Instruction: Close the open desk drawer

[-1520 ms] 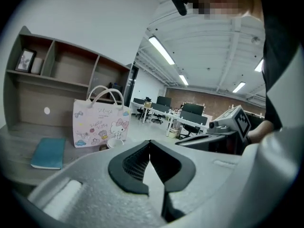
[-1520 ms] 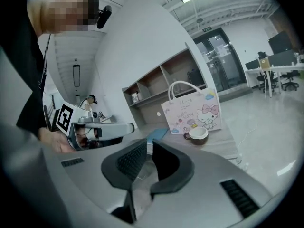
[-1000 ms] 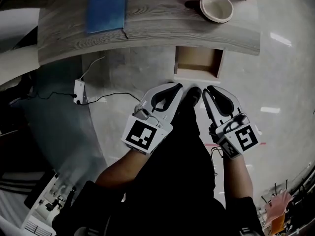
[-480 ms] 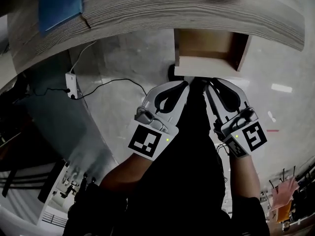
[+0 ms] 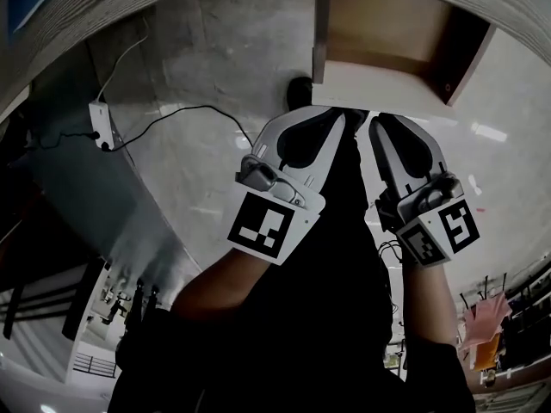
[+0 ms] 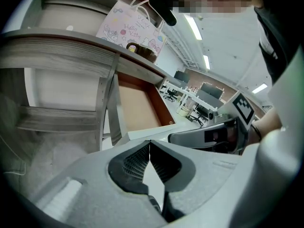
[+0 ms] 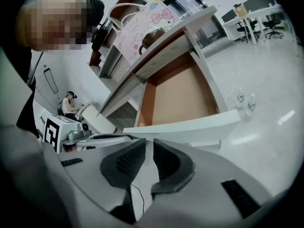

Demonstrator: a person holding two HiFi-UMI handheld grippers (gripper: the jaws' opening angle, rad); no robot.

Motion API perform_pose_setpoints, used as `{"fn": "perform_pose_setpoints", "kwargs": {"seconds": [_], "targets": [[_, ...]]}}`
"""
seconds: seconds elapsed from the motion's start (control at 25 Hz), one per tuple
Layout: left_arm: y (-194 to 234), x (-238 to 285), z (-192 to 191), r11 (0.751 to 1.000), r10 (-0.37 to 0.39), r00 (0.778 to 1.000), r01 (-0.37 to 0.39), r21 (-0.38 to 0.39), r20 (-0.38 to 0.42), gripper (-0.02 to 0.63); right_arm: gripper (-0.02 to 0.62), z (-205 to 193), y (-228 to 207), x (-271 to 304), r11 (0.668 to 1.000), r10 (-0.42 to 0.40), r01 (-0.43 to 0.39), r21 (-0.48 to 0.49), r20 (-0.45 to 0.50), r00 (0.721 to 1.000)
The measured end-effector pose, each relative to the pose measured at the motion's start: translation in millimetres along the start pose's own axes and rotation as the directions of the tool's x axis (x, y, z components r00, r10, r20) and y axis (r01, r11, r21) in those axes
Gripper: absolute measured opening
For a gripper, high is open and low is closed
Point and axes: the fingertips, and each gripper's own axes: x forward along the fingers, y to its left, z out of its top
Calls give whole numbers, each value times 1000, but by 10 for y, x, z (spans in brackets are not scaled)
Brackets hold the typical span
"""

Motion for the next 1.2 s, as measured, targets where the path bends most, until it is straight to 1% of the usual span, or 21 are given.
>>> {"fn": "perform_pose_setpoints", "kwargs": {"seconds": [0.16,0.36,0.52,0.88,1.08,1.2], "targets": [[19,57,47,1000,7,1000,-7,10,5,9,58,91,-94,9,998,-56,55,21,42,998],[-38,97,64,1000,4,1000,-4,11,2,9,58,96,-85,-7,995,-97,95,28,73,993],[-70,144,100,1000,4,1000,-4,14,4,9,57,138,-98,-21,992,-121,118,40,89,989],[-108,179,225,999,9,1000,-10,44,22,9,38,279,-44,-48,988,-154,155,4,128,980],[-55,206,380,996,23,997,-29,84,70,9,31,475,-33,-33,984,-167,176,-30,202,965],[-20,289,527,989,13,995,-26,142,94,8,28,683,-19,-64,978,-178,200,-62,257,950]]}}
